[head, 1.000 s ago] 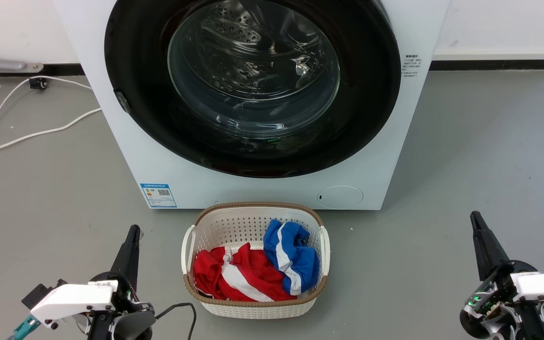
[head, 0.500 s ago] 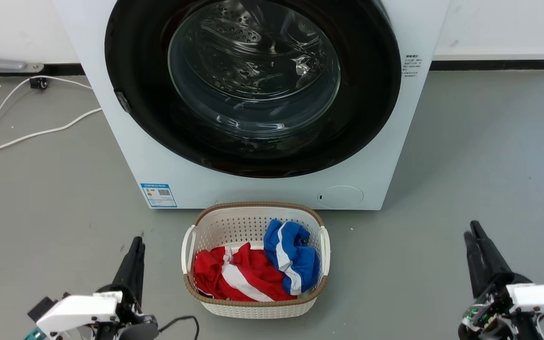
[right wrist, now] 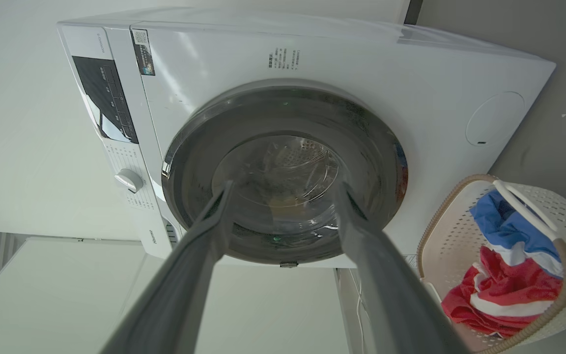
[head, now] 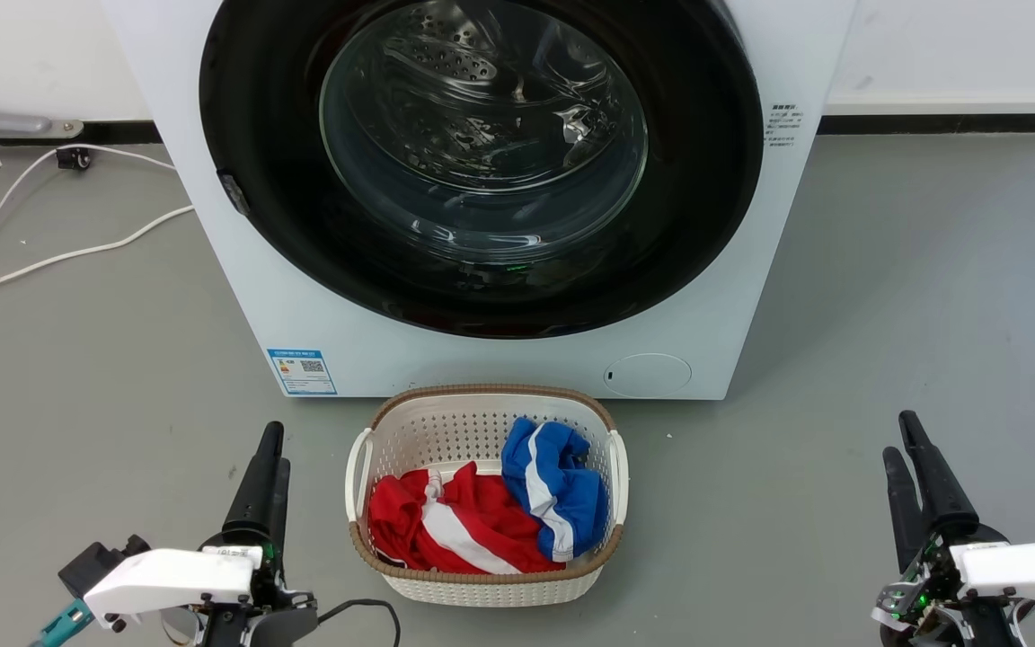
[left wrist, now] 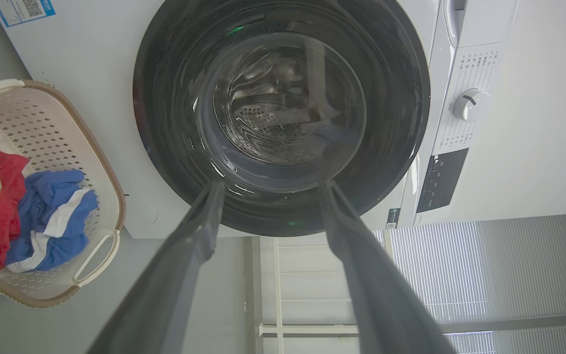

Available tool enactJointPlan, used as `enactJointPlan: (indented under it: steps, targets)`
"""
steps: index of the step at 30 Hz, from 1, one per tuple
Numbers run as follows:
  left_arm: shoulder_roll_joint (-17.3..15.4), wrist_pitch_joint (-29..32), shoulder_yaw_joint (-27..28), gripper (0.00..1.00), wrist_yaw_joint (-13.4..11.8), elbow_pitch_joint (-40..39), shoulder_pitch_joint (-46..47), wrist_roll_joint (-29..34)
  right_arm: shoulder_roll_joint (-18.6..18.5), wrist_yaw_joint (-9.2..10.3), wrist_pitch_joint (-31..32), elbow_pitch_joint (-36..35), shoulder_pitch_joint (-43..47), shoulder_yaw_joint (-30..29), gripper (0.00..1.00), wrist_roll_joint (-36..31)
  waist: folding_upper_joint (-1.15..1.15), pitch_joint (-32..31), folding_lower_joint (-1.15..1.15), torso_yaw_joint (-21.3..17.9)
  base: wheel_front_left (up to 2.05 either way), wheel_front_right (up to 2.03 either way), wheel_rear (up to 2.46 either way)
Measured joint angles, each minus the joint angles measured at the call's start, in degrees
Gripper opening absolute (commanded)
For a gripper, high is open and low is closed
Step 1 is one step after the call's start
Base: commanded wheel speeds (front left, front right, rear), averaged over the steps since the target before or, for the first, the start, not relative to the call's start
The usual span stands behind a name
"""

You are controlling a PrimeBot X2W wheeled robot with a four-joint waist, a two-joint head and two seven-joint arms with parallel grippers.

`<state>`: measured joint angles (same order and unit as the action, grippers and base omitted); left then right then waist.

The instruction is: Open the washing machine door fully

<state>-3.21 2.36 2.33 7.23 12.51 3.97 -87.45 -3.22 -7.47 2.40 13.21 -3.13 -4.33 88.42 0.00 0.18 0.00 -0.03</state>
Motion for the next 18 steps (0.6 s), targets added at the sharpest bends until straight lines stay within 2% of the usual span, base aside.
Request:
enactJointPlan:
  steps: [7,18]
  targets:
    - [0.0,-1.6,-0.5,1.0,0.0,-2.0,0.0,9.5,-0.4,0.0,-1.8,-1.3,1.0,0.6,1.0,-7.8,0.0,0.0,0.0,-0.1,0.0,0.0,0.0]
    - [-0.2,-4.1,-2.0,1.0,0.0,-3.8,0.0,24.6,-1.1,0.0,-3.6,-3.1,1.1,1.3,1.0,-25.1,0.0,0.0,0.0,-0.2,0.0,0.0,0.0]
